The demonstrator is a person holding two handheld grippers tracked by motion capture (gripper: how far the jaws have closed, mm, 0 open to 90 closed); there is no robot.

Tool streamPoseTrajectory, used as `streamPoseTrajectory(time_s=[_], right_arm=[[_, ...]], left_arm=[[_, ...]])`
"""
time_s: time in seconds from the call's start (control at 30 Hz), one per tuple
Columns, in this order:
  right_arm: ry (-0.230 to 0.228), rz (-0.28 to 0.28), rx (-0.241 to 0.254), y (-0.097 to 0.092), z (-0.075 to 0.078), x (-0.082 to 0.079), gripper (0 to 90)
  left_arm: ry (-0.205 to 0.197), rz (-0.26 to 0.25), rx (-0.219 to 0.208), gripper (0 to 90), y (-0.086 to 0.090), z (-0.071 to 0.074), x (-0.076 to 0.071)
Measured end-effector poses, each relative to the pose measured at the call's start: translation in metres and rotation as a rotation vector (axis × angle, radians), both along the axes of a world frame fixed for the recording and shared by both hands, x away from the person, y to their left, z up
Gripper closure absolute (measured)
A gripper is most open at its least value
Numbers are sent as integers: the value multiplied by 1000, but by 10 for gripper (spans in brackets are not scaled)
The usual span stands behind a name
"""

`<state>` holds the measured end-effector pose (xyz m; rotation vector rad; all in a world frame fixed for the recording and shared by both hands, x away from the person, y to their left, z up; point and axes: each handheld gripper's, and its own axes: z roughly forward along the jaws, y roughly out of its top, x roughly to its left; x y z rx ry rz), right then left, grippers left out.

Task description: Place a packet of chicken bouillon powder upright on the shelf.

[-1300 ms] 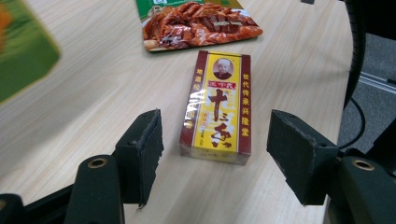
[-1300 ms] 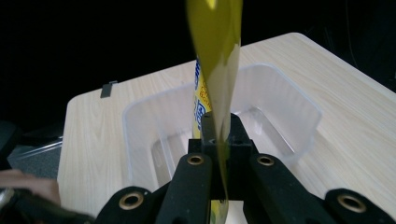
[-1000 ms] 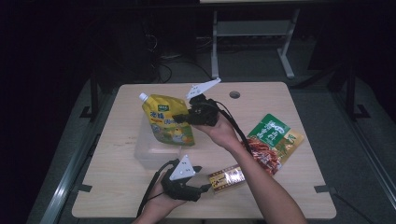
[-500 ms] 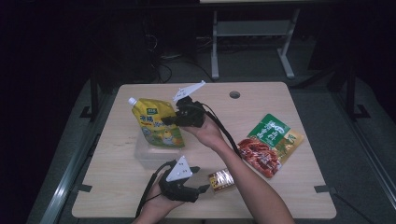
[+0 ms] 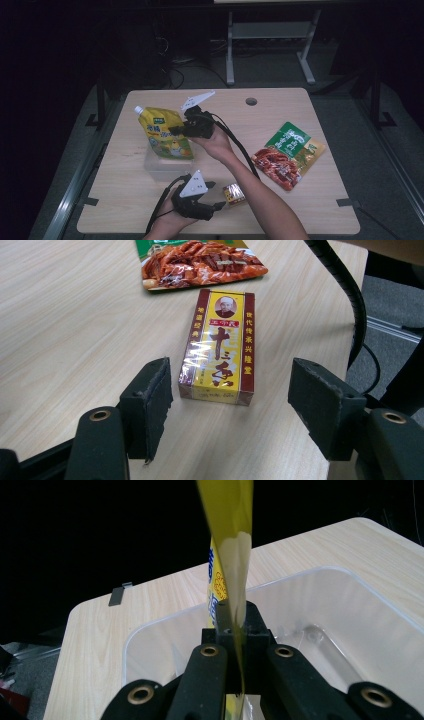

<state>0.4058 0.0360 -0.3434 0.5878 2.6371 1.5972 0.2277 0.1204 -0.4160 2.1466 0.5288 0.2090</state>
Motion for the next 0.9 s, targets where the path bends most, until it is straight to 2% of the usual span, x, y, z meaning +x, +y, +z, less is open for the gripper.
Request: streamPoseTrajectory(time_s=[0.07,0.27,0.43,0.5,0.6,0.67,0.77,0.9], right_arm=[[2,-6,12,0,-2,-1,896],[8,-15,38,-3,-6,-3,897],[5,-8,28,-2,-9,-5,896],[1,-8,1,-2,-14,-7,895],[0,-13,-5,-2,-19,-8,895],[6,-12,-26,-2,-24,-8,895],[18,-20,0,-7,-28,-8,895],[27,-11,0,-10,-31,-8,893]], left_arm=[[-1,-7,11,334,0,-1,1],[-3,-15,9,334,-2,-1,-1],[-7,-18,11,334,-2,-1,-1],[-7,-17,10,334,-2,-1,-1],[-3,-13,6,334,-2,-1,-1],[-2,-14,7,334,-2,-1,-1],[2,-14,8,334,-2,-2,-1],[0,-17,13,334,-3,-2,0]])
